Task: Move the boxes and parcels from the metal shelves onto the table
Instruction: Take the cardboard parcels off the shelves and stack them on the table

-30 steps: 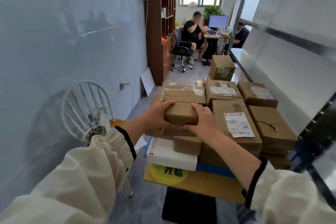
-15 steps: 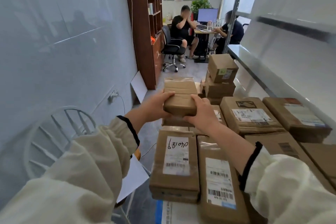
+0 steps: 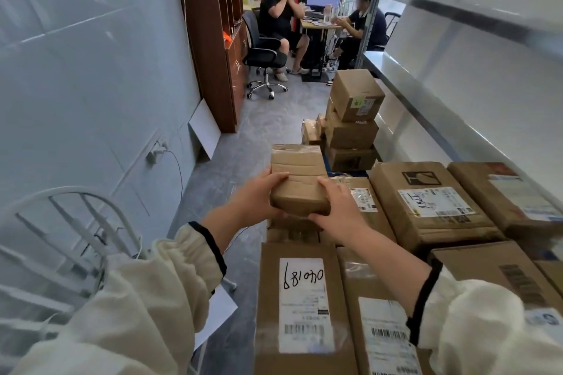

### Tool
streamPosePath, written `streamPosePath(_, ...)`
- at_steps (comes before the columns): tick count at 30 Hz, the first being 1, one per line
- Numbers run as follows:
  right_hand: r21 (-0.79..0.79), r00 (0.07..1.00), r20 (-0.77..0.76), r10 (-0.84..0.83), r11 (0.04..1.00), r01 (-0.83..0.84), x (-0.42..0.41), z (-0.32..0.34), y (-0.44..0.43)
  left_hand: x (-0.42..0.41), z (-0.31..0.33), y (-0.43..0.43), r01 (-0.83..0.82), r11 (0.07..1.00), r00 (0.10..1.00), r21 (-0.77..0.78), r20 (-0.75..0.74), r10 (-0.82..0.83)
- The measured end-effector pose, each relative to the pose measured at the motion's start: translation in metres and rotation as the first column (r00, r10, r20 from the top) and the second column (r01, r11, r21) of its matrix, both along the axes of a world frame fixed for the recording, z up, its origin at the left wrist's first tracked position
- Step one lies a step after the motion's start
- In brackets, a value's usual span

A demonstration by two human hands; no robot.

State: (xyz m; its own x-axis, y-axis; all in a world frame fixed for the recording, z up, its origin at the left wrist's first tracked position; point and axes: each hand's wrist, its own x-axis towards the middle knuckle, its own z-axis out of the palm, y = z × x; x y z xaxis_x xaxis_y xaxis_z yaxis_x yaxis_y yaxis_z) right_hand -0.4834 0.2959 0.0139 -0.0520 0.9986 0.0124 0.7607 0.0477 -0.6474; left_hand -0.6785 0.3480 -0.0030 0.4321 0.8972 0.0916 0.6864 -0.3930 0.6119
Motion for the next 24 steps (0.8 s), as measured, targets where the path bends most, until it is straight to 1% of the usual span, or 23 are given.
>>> streamPosePath(2, 0.017, 1.0, 0.004, 0.001, 1.0, -0.001, 0.001, -0.004, -0.001, 0.004, -0.003, -0.005, -0.008, 0.999, 0.998, -0.051, 0.066, 0.011)
streamPosePath(4, 0.058, 1.0, 0.019, 0.005, 0.998, -0.006, 0.0, -0.007, -0.002, 0.007, -0.005, -0.008, -0.073, 0.989, 0.98, -0.125, 0.177, 0.095)
streamPosePath(6, 0.125, 0.999, 0.04, 0.017, 0.992, -0.022, -0.003, -0.008, -0.003, 0.009, -0.005, -0.009, -0.147, 0.96, 0.925, -0.238, 0.312, 0.219)
streamPosePath(8, 0.197, 0.998, 0.055, 0.025, 0.98, -0.035, -0.007, -0.008, -0.002, 0.01, -0.004, -0.01, -0.19, 0.925, 0.873, -0.328, 0.375, 0.312)
streamPosePath(11, 0.229, 1.0, 0.024, 0.018, 0.973, -0.023, -0.009, -0.007, 0.0, 0.009, -0.003, -0.009, -0.196, 0.888, 0.837, -0.417, 0.4, 0.373)
streamPosePath(15, 0.22, 0.999, -0.036, 0.022, 0.975, -0.013, -0.007, -0.01, 0.003, 0.007, 0.0, -0.008, -0.169, 0.867, 0.847, -0.469, 0.381, 0.372)
streamPosePath(19, 0.271, 0.996, -0.077, 0.051, 0.962, -0.029, -0.005, -0.009, 0.007, 0.01, 0.004, -0.008, -0.161, 0.842, 0.835, -0.514, 0.384, 0.394)
streamPosePath(24, 0.238, 0.993, -0.098, 0.072, 0.97, -0.047, 0.0, -0.008, 0.011, 0.012, 0.006, -0.007, -0.168, 0.841, 0.836, -0.514, 0.377, 0.398)
